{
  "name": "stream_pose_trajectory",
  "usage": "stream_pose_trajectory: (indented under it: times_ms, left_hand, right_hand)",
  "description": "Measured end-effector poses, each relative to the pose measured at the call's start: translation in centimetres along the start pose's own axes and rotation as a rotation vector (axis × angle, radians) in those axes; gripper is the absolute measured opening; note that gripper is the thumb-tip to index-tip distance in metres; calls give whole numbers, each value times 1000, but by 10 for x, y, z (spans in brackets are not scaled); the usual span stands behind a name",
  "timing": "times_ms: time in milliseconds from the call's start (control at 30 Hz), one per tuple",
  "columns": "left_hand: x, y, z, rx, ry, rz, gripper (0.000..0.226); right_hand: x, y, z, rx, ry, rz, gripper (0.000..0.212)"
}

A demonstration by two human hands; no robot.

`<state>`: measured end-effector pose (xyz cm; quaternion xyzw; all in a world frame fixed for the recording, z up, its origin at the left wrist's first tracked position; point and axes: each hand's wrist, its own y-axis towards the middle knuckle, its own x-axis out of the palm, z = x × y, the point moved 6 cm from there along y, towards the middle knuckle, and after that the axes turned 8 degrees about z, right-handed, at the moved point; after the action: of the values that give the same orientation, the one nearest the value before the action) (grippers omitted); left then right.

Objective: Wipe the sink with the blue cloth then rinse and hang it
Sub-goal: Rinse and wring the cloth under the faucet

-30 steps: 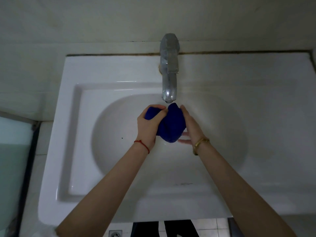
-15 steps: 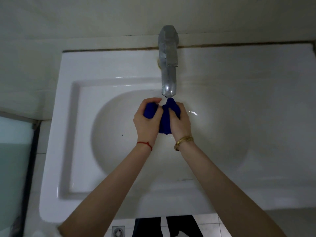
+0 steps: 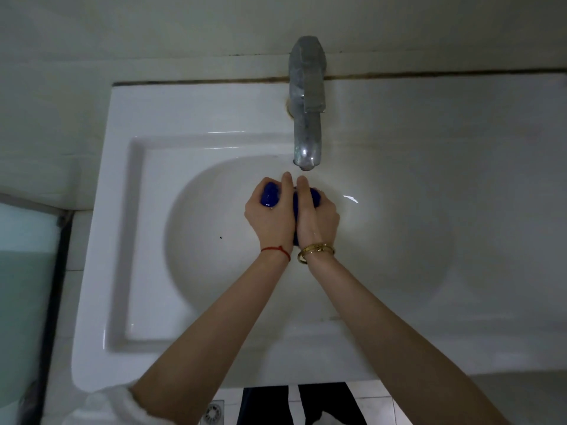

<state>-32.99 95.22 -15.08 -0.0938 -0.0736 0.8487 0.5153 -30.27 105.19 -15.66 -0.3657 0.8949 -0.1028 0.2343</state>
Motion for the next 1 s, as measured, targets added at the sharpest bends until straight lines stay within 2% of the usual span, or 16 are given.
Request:
stream_pose_trajectory:
  times_ms: [133, 267, 400, 500, 567, 633, 667, 733, 800, 867, 1000]
  left_hand:
    - [2, 1, -6, -75, -60, 20, 36]
    - [3, 4, -7, -93, -23, 3, 34]
    - [6, 8, -13, -167, -4, -38, 47]
    - [5, 9, -17, -222, 2, -41, 49]
    - [0, 9, -14, -196, 7, -43, 40]
    - [-1, 5, -12, -194, -15, -79, 30]
    - [-1, 2, -12, -216, -33, -94, 33]
    - [-1, -1, -11, -245, -57, -109, 40]
    - [2, -3, -7, -197, -49, -140, 37]
    - [4, -5, -4, -121, -12, -157, 33]
    - [3, -5, -5, -41, 29, -85, 41]
  right_hand:
    - [-1, 8, -3, -89, 24, 31, 40]
    - [1, 12, -1, -146, 64, 21, 34]
    - [-1, 11, -2, -247, 110, 8, 42]
    - [-1, 13, -1, -279, 58, -82, 35]
    - [1, 13, 2, -171, 28, -194, 25]
    - [1, 16, 12, 55, 37, -269, 38]
    - [1, 18, 17, 145, 30, -289, 40]
    - [1, 17, 18, 220, -9, -298, 34]
    - [0, 14, 15, 191, -56, -256, 41]
    - [-1, 11, 8, 70, -154, -211, 58]
    - [1, 6, 0, -104, -262, -136, 70]
